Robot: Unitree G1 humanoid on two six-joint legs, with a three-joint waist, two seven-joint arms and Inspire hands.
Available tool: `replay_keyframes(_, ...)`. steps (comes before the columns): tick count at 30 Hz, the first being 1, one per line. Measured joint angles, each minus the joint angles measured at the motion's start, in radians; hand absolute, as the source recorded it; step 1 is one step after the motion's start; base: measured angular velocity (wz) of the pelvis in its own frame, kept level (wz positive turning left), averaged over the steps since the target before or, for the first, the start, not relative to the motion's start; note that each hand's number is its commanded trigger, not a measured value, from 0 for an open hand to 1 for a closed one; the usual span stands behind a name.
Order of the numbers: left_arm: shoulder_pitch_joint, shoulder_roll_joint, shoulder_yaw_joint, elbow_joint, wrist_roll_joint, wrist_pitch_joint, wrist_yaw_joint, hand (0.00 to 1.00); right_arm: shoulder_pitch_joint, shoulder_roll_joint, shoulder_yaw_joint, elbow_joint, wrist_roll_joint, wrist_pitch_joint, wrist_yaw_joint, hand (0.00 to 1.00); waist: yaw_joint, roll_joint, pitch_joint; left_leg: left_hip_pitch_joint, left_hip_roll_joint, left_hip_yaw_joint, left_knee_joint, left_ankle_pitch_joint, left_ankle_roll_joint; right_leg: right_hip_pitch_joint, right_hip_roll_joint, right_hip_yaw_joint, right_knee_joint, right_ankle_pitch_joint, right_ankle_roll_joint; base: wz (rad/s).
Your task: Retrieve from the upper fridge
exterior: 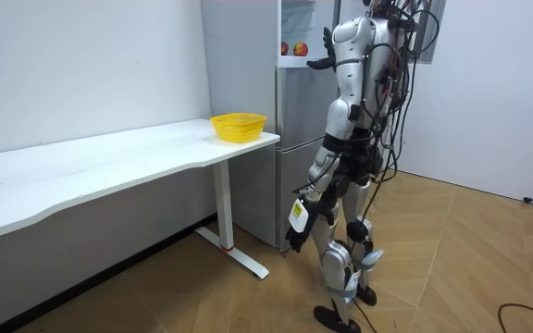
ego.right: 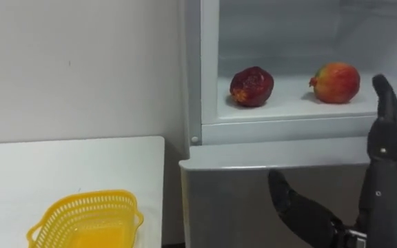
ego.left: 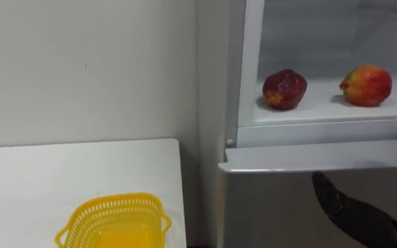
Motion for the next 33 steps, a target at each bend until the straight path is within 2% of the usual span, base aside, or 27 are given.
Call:
replay_keyframes(3, -0.001, 0.001, 0.0, 0.001, 0.009, 0.001, 0.003, 0.0, -0.057, -0.011, 0.0, 0.002, -0.001, 0.0, -0.001, 0.0, 0.0, -0.007, 0.0046, 0.0, 0.0, -0.013, 0.001, 0.0, 0.0, 0.01, -0.002, -0.022, -0.005, 0.0, 0.0, 0.18)
replay_keyframes(7, 0.004, 0.001, 0.002, -0.003, 0.039, 0.004, 0.004, 0.0, -0.095, -0.017, -0.006, 0.022, 0.022, -0.01, -0.001, 0.0, 0.0, -0.018, 0.003, 0.001, -0.001, -0.032, 0.002, 0.001, -0.002, 0.025, -0.004, -0.04, -0.018, 0.001, -0.001, 0.16)
replay_keyframes(9, 0.01, 0.001, 0.009, -0.004, 0.04, 0.004, 0.002, 0.0, -0.14, -0.03, -0.039, 0.065, 0.063, -0.009, 0.01, 0.0, -0.002, -0.025, 0.0035, -0.001, -0.002, -0.041, 0.005, 0.002, -0.003, 0.03, -0.005, -0.05, -0.021, 0.001, -0.001, 0.11)
replay_keyframes(15, 0.009, 0.002, 0.046, -0.003, 0.045, 0.006, 0.0, 0.0, -0.245, -0.031, -0.154, 0.104, 0.069, -0.005, 0.012, 0.0, -0.003, -0.035, 0.0045, -0.003, -0.007, -0.069, 0.01, 0.003, -0.004, 0.038, -0.009, -0.075, -0.035, 0.0, -0.001, 0.13)
replay_keyframes(18, 0.004, 0.005, 0.046, -0.003, 0.046, 0.008, 0.001, 0.0, -0.272, -0.037, -0.168, 0.131, 0.097, -0.005, 0.003, 0.0, -0.002, -0.046, 0.0079, -0.009, -0.008, -0.081, 0.017, 0.003, -0.004, 0.038, -0.01, -0.089, -0.035, 0.0, -0.001, 0.1)
replay_keyframes(20, 0.003, 0.005, 0.045, -0.004, 0.046, 0.012, 0.001, 0.0, -0.277, -0.044, -0.167, 0.161, 0.108, -0.005, 0.005, 0.0, 0.0, -0.049, 0.0071, -0.011, -0.008, -0.084, 0.019, 0.003, -0.004, 0.038, -0.012, -0.1, -0.033, 0.0, -0.001, 0.1)
replay_keyframes(28, 0.004, 0.007, 0.052, -0.041, 0.046, 0.043, -0.036, 0.0, -0.312, -0.045, -0.167, 0.245, 0.148, 0.023, 0.023, 0.0, 0.023, -0.047, 0.0078, -0.026, -0.009, -0.088, 0.025, 0.003, -0.004, 0.033, -0.014, -0.107, -0.031, 0.0, -0.001, 0.01)
replay_keyframes(31, 0.0, 0.01, 0.055, -0.046, 0.051, 0.052, -0.047, 0.0, -0.39, -0.055, -0.166, 0.352, 0.216, 0.031, 0.03, 0.0, 0.025, -0.049, 0.0082, -0.024, -0.009, -0.089, 0.028, 0.003, -0.004, 0.035, -0.014, -0.107, -0.028, 0.001, -0.001, 0.0)
replay_keyframes(33, -0.001, 0.014, 0.055, -0.072, 0.086, 0.067, -0.062, 0.0, -0.43, -0.08, -0.165, 0.417, 0.26, 0.072, 0.045, 0.0, 0.037, -0.055, 0.0092, -0.024, -0.01, -0.09, 0.032, 0.003, -0.004, 0.03, -0.015, -0.108, -0.027, 0.001, -0.001, 0.0)
